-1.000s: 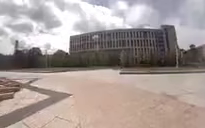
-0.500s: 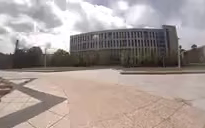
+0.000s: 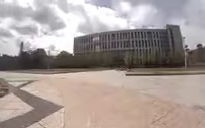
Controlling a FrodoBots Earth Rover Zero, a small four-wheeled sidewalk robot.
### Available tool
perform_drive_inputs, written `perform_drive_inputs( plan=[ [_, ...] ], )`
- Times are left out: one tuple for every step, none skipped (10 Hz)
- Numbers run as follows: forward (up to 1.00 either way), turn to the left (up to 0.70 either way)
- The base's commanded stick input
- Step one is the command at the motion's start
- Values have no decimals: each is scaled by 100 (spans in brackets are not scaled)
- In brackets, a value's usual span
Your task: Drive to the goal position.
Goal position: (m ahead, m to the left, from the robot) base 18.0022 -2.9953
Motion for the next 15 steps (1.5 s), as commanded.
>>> perform_drive_inputs(
  plan=[
    [70, 13],
    [70, 1],
    [70, 3],
    [70, 2],
    [70, 2],
    [70, 5],
    [70, 2],
    [70, 1],
    [70, 1],
    [70, 0],
    [70, 0],
    [70, 6],
    [70, 2],
    [70, 11],
    [70, 8]
  ],
)
